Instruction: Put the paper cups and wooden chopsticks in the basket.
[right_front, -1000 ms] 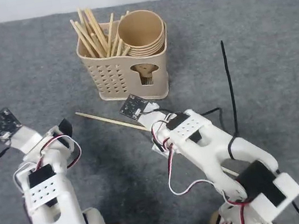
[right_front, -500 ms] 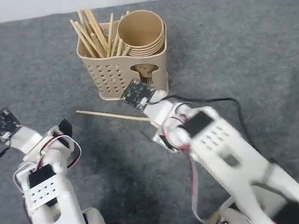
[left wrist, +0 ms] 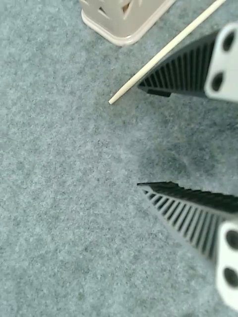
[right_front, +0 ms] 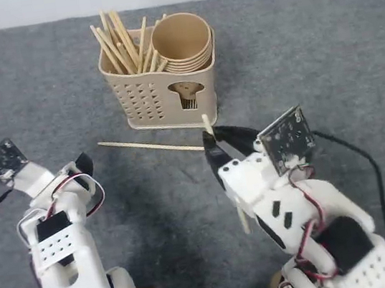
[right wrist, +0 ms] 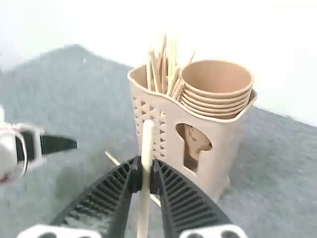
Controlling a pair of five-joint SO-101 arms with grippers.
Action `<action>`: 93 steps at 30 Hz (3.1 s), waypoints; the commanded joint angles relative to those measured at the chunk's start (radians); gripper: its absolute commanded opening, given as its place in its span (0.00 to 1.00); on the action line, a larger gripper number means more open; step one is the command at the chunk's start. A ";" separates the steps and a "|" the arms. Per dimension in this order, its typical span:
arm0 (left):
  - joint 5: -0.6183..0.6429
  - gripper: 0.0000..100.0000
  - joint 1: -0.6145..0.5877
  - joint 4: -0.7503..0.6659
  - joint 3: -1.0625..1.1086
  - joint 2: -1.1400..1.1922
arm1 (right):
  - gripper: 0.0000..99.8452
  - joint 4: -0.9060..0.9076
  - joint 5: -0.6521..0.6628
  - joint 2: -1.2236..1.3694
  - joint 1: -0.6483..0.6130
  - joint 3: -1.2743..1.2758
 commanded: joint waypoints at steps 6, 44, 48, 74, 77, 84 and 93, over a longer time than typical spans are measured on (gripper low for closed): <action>0.012 0.26 -0.008 -0.026 -0.038 -0.017 | 0.01 -0.671 -0.028 0.065 0.015 0.005; 0.012 0.26 -0.003 -0.029 -0.039 -0.017 | 0.01 -0.588 0.100 1.653 0.030 -1.261; 0.012 0.26 -0.003 -0.029 -0.039 -0.017 | 0.13 -0.506 0.100 1.616 0.019 -1.269; 0.012 0.26 -0.008 -0.029 -0.039 -0.017 | 0.07 0.665 0.106 1.158 -0.180 -1.254; 0.012 0.26 -0.008 -0.029 -0.039 -0.017 | 0.07 0.720 0.107 1.234 -0.165 -1.197; 0.012 0.26 -0.008 -0.029 -0.039 -0.017 | 0.07 0.651 0.313 1.394 -0.076 -1.060; 0.012 0.26 -0.008 -0.029 -0.039 -0.017 | 0.07 0.300 0.506 1.474 0.030 -0.845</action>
